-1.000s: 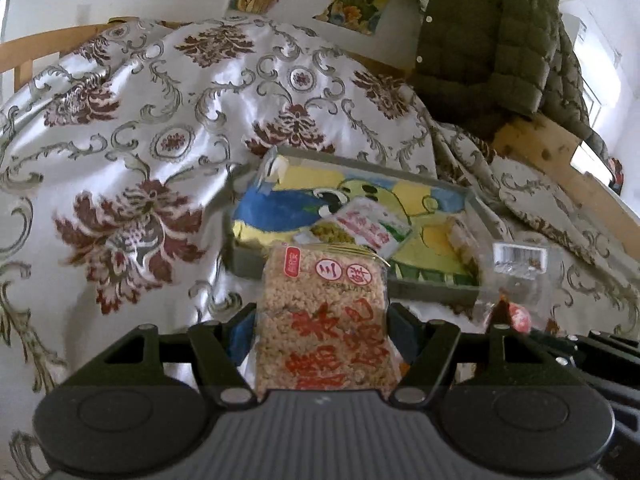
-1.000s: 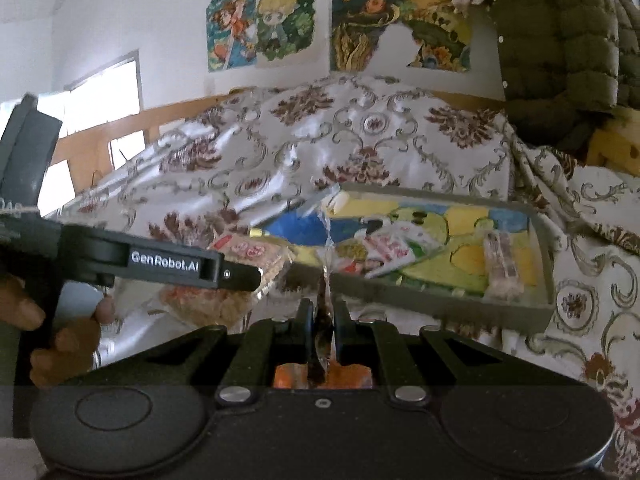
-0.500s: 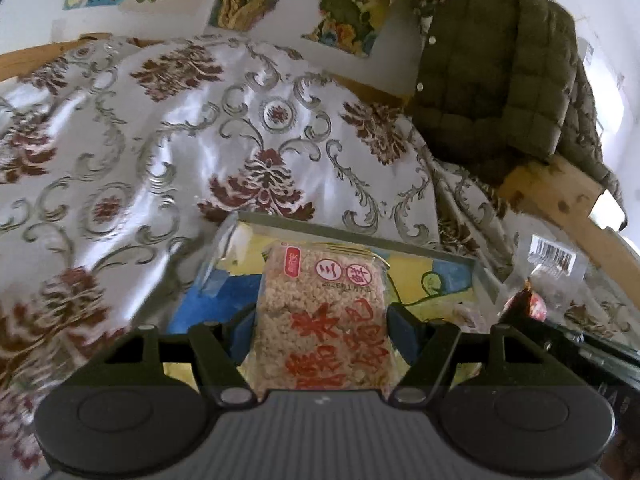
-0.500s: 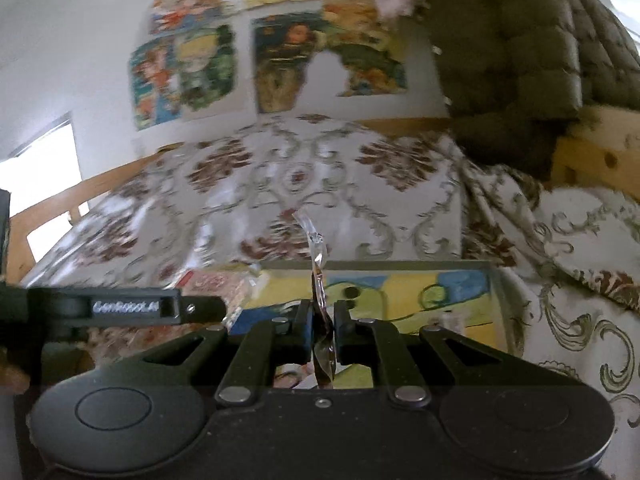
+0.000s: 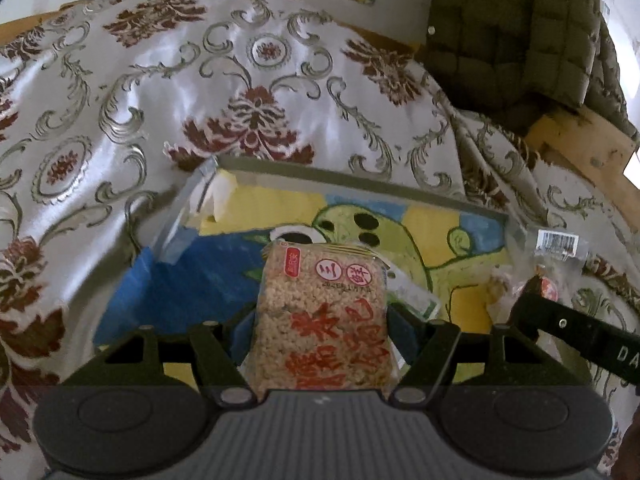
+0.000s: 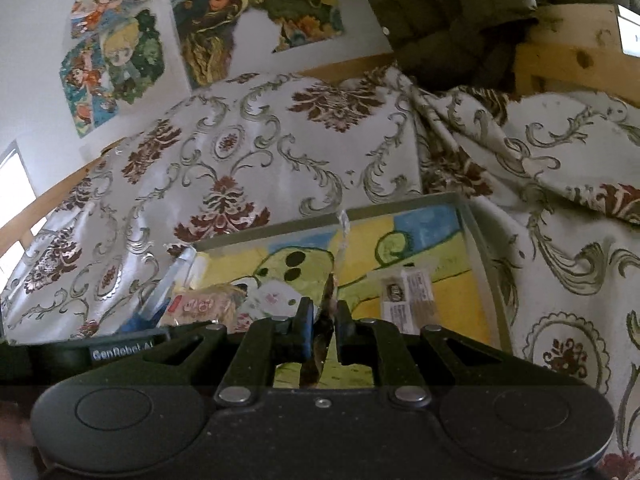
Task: Organize snacks
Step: 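Lower both held packets into the grey tray and open both tools, then withdraw both tools from the tray back toward the remaining snacks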
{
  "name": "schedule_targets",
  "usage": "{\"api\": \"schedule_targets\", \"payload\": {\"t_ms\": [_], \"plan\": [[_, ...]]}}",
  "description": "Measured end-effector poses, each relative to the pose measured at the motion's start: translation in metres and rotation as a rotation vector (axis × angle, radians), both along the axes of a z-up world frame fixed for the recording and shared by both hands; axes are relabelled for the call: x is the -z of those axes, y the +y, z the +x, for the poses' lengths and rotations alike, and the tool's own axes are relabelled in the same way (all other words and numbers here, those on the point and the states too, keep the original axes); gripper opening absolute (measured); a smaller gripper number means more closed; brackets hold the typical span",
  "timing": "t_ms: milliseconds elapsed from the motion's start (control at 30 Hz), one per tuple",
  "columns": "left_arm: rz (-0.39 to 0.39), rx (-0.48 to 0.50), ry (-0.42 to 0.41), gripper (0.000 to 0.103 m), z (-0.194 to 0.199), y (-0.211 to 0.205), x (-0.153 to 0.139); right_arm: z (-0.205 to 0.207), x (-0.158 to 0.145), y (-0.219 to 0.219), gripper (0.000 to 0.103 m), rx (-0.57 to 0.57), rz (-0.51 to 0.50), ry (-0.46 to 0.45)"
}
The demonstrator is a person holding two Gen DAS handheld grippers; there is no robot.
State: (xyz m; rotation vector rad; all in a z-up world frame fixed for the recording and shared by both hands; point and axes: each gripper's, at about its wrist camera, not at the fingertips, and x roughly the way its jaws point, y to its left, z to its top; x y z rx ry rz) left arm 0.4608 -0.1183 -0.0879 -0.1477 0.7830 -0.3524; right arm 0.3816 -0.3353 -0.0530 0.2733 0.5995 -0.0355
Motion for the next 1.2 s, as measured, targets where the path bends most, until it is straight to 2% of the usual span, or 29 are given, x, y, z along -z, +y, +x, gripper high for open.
{"api": "schedule_targets", "payload": {"t_ms": [167, 267, 333, 467, 533, 667, 833, 1067, 1200], "plan": [[0.041, 0.007, 0.015, 0.073, -0.001, -0.011, 0.005, -0.002, 0.004, -0.002, 0.024, 0.017, -0.026, 0.053], [0.062, 0.003, 0.032, 0.074, -0.003, -0.015, 0.006, -0.004, 0.005, -0.004, 0.038, 0.025, -0.035, 0.094], [0.065, 0.000, 0.038, 0.075, -0.005, -0.016, 0.006, -0.006, 0.003, -0.005, 0.043, 0.030, -0.034, 0.114], [0.069, -0.012, 0.034, 0.079, -0.010, -0.016, 0.002, -0.012, -0.003, -0.008, 0.059, 0.024, -0.035, 0.117], [0.082, -0.022, 0.022, 0.084, -0.013, -0.017, -0.001, -0.016, -0.006, -0.010, 0.061, 0.022, -0.038, 0.109], [0.097, -0.028, 0.002, 0.088, -0.021, -0.018, -0.012, -0.025, -0.014, -0.013, 0.070, 0.023, -0.048, 0.087], [0.069, -0.074, -0.043, 0.099, -0.041, -0.008, -0.034, -0.040, -0.033, -0.013, 0.085, 0.031, -0.068, 0.028], [0.024, -0.161, -0.100, 0.103, -0.079, 0.020, -0.070, -0.076, -0.063, -0.003, 0.099, 0.018, -0.112, -0.063], [0.020, -0.180, -0.145, 0.103, -0.108, 0.032, -0.091, -0.106, -0.078, 0.004, 0.102, 0.021, -0.127, -0.115]]}}
